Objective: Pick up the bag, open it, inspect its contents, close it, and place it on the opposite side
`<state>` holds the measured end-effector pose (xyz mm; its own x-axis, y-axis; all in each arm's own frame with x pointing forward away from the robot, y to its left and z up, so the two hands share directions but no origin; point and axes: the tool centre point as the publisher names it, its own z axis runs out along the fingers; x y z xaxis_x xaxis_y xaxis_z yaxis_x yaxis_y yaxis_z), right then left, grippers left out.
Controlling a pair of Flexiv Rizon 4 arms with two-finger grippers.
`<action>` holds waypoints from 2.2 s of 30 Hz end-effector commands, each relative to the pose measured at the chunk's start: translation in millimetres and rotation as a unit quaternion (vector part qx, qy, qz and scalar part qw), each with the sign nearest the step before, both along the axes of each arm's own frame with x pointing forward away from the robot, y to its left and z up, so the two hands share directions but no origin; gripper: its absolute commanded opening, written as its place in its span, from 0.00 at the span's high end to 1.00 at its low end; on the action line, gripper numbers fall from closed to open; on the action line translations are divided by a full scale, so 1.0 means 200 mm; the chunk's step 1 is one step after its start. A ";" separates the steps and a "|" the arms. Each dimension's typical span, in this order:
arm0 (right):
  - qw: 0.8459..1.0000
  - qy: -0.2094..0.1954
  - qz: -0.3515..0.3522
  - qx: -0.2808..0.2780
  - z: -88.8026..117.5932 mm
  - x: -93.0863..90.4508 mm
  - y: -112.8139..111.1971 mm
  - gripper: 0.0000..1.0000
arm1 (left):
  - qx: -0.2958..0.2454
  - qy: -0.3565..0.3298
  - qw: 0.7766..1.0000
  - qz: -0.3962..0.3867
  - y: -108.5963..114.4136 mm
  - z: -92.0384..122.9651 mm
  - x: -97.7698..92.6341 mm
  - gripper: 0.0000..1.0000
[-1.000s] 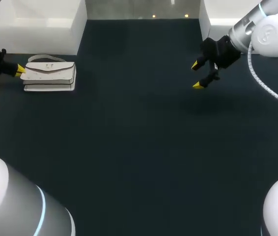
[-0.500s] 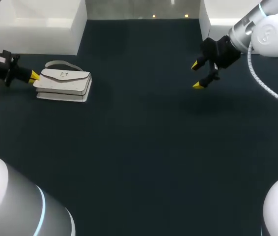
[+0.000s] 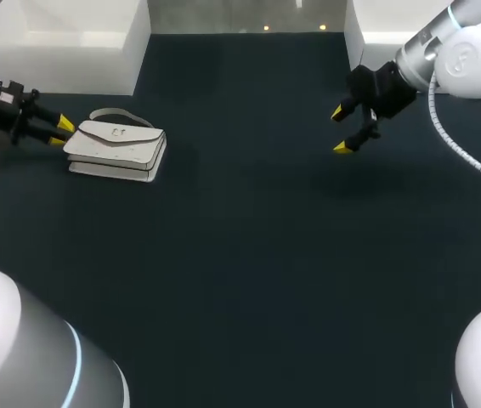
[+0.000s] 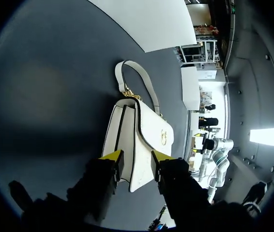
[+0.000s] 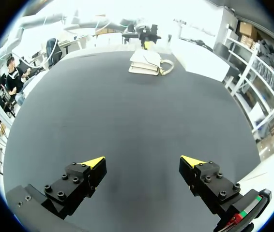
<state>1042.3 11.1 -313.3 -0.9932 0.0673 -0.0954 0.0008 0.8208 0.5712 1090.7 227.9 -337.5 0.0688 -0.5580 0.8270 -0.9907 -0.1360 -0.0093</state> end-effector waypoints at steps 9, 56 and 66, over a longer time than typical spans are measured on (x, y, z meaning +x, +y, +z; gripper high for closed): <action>1.000 0.000 0.001 0.001 0.00 0.00 0.00 0.00 | 0.009 0.089 0.988 -0.125 0.02 -0.01 0.07 0.58; 1.000 0.000 0.001 0.001 0.00 0.00 0.00 0.00 | 0.031 0.054 0.992 -0.106 -0.49 0.00 -0.31 0.24; 1.000 0.000 0.001 0.001 0.00 0.00 0.00 0.00 | 0.059 0.042 0.985 -0.155 -0.47 0.01 -0.31 0.53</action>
